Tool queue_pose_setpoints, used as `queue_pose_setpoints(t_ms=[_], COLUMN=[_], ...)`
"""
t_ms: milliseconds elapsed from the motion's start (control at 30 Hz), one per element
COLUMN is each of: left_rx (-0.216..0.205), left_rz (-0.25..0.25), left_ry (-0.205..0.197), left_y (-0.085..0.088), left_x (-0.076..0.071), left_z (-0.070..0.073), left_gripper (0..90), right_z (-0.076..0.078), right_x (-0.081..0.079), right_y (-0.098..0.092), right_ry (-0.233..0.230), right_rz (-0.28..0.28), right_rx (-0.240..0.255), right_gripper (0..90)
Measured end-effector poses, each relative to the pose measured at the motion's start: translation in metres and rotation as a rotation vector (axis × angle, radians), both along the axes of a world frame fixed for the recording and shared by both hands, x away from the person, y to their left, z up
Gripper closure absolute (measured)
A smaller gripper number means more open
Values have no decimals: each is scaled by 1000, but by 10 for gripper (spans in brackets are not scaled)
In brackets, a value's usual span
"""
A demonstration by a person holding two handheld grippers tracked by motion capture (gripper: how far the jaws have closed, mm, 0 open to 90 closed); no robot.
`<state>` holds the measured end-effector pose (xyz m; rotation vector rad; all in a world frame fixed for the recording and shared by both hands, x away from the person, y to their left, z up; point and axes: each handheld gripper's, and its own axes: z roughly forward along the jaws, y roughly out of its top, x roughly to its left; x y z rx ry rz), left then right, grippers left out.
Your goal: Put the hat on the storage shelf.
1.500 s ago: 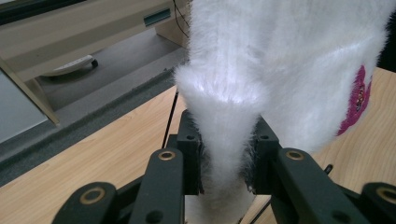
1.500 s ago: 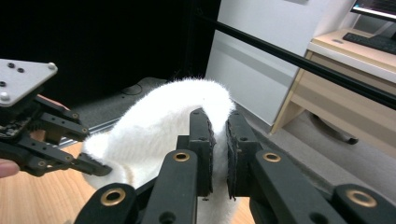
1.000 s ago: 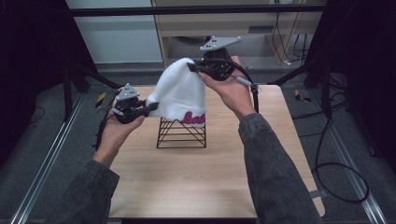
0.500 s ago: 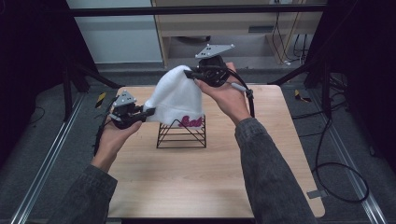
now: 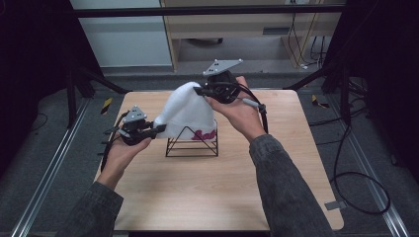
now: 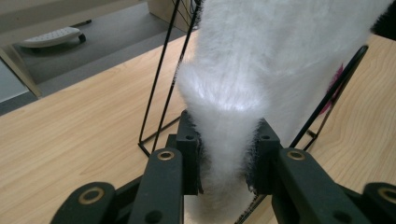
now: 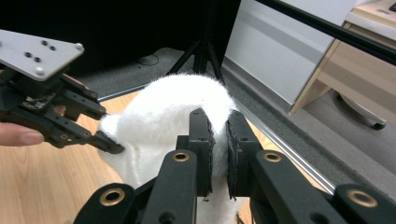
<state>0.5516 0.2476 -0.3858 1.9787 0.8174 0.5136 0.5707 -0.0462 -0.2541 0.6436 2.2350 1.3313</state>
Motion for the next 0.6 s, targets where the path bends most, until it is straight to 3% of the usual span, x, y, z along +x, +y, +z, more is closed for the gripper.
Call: queue_pose_setpoints(t_ms=[600], left_rx=[10], left_rz=[-24], left_ry=[45], left_y=[4], left_x=[0], left_z=[-29], left_gripper=[708], right_z=[-20], right_x=[-8], right_y=[10], right_ry=[39], right_rz=[26], right_rx=[-37], right_gripper=[829])
